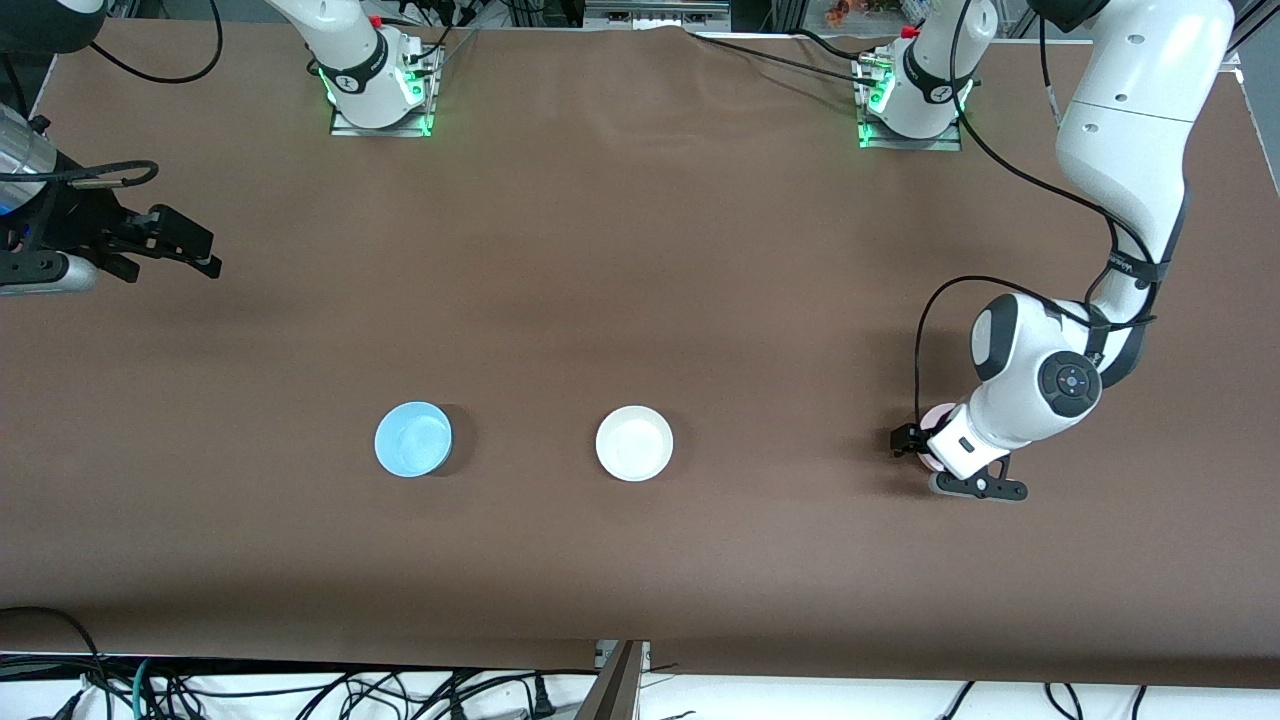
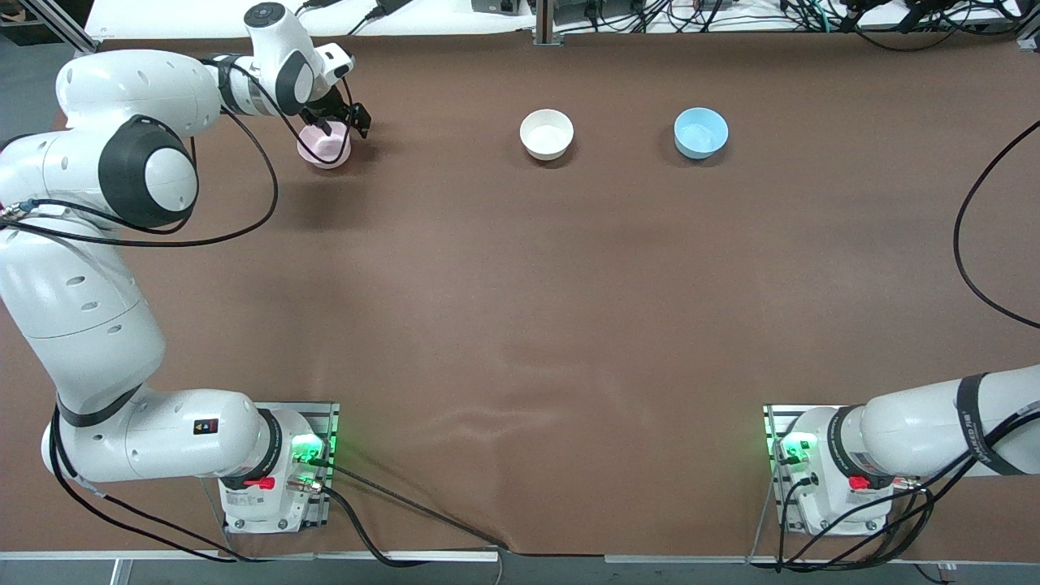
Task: Stack pink and blue bowls on white bowl
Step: 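Lower the left gripper onto the pink bowl rim, then close the left gripper on the pink bowl rim and lift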
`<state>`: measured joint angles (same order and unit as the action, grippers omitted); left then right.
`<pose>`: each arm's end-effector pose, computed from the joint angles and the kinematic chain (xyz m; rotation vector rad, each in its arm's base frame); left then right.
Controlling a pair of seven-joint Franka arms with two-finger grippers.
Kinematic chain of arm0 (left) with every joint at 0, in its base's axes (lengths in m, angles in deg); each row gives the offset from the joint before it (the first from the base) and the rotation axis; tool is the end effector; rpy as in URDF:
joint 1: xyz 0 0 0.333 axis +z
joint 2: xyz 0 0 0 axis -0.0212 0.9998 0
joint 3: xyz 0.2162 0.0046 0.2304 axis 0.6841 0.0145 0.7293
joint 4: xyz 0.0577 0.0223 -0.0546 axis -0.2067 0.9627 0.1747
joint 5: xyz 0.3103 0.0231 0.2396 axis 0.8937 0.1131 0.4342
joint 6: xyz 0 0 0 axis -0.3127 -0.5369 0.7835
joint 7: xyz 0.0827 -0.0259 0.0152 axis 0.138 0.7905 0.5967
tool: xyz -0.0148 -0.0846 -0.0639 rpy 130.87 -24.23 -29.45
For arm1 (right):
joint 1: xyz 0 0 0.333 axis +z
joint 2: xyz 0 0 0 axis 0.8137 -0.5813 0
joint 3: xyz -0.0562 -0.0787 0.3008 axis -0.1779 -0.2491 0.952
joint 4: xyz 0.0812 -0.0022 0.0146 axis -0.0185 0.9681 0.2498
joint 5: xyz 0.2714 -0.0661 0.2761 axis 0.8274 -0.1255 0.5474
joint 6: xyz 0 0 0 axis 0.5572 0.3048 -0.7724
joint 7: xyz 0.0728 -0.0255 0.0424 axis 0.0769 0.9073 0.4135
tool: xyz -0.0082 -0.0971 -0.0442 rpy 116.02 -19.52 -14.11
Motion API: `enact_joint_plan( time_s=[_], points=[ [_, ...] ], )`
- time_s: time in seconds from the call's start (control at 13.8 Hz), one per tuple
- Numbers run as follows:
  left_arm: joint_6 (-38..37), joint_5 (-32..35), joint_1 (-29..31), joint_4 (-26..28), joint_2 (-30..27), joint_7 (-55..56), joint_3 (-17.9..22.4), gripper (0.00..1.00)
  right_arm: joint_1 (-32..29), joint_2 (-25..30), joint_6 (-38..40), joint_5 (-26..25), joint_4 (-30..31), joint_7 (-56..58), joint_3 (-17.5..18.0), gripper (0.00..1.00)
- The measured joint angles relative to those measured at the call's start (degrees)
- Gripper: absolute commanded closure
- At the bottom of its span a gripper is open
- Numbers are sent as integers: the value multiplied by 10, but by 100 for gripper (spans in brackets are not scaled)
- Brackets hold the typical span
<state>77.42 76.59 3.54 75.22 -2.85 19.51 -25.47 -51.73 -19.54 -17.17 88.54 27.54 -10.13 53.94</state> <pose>0.6798 -0.0567 0.1980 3.0729 -0.1542 0.0716 0.5726 0.0261 0.5885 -3.0748 -0.0500 -0.0435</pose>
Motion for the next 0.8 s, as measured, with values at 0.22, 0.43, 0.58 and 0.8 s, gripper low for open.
enact_joint_plan(
  time_s=[0.22,0.43,0.58,0.8],
  points=[
    [3,0,2,0,0,-2,0,19,0,0,0,0,0,0,0,0],
    [13,0,3,2,0,-2,0,27,0,0,0,0,0,0,0,0],
    [15,0,3,2,0,-3,0,31,0,0,0,0,0,0,0,0],
    [15,0,3,2,0,-3,0,39,0,0,0,0,0,0,0,0]
  ],
)
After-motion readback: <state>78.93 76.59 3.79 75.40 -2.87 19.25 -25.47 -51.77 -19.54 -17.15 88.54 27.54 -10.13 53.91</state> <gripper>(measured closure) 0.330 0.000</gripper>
